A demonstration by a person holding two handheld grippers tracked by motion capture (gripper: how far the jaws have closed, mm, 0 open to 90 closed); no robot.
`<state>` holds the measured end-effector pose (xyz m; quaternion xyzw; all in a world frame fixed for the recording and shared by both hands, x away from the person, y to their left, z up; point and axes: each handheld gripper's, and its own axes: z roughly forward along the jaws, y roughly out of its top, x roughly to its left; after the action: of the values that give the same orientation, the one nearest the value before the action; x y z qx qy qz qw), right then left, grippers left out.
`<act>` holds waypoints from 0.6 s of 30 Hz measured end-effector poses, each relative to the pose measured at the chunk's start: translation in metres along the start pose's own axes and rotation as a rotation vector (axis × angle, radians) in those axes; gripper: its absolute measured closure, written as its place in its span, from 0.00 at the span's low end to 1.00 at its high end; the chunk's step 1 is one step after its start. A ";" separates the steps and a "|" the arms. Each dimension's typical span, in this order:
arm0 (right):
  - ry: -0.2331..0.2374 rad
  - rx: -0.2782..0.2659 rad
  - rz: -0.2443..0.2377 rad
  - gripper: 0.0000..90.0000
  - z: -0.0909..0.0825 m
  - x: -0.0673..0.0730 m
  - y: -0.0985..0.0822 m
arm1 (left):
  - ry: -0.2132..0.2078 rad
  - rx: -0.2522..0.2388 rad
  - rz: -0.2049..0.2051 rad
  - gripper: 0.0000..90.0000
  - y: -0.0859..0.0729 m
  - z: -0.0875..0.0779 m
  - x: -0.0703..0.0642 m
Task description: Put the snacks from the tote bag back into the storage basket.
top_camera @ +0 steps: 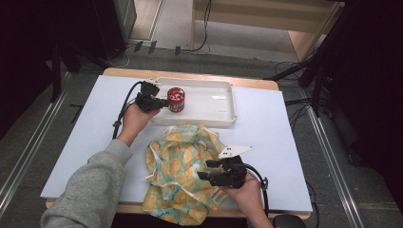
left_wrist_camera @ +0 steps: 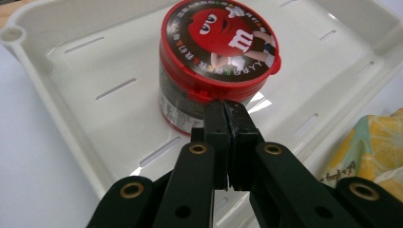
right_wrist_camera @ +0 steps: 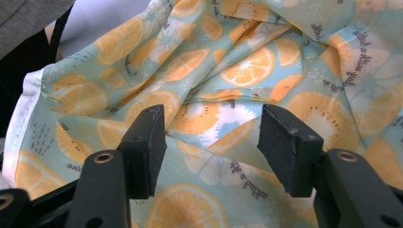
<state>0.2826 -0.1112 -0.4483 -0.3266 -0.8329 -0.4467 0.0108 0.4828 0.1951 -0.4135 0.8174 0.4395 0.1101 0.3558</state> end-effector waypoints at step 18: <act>-0.003 0.002 0.004 0.48 0.000 0.000 0.000 | 0.018 -0.008 -0.022 0.99 0.007 0.001 0.010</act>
<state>0.2824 -0.1118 -0.4483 -0.3289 -0.8327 -0.4453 0.0105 0.4940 0.1998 -0.4107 0.8101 0.4511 0.1152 0.3564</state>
